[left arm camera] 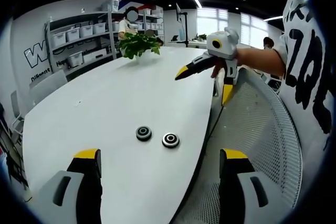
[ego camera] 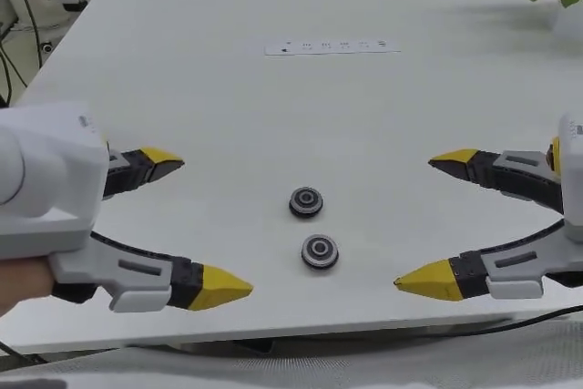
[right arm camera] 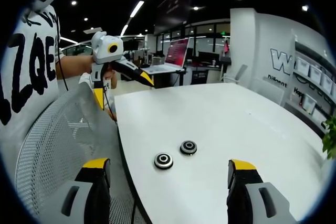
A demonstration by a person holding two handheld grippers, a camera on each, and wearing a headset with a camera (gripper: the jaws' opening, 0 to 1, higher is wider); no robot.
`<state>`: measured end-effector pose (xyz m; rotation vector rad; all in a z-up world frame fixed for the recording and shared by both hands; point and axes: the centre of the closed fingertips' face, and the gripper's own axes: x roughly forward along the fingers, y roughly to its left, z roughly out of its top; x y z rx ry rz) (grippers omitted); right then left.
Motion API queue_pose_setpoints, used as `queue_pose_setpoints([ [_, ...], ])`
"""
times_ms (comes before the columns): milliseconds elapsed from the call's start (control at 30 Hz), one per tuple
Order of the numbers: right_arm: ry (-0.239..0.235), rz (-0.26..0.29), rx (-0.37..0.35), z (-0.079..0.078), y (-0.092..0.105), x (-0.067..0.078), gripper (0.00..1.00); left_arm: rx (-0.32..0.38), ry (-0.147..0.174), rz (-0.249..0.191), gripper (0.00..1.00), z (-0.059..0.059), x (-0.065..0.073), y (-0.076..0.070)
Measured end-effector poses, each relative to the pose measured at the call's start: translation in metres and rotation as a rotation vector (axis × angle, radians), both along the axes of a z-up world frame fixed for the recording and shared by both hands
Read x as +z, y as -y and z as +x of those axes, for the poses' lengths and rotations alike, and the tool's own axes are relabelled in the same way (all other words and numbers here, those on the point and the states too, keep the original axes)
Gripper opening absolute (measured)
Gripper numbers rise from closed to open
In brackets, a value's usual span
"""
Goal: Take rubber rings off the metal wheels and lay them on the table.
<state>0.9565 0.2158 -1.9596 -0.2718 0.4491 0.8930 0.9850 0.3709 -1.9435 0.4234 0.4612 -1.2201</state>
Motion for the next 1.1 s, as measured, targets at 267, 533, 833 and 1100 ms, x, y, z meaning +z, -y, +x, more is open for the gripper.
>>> queue_pose_setpoints([
  [267, 0.009, 0.002, 0.014, 0.008, -0.002, 0.002, 0.9, -0.007, 0.002, 0.001, 0.91, 0.003, 0.001, 0.002],
  [533, 0.015, -0.001, 0.03, 0.016, -0.003, 0.003, 0.88, -0.016, -0.002, -0.004, 0.89, 0.005, 0.001, 0.005],
  [833, 0.009, -0.004, 0.053, 0.024, -0.006, 0.0, 0.86, -0.029, -0.002, -0.017, 0.87, 0.012, 0.005, 0.013],
  [1100, 0.004, -0.005, 0.081, 0.028, -0.01, 0.0, 0.86, -0.044, -0.003, -0.011, 0.84, 0.018, 0.003, 0.018],
])
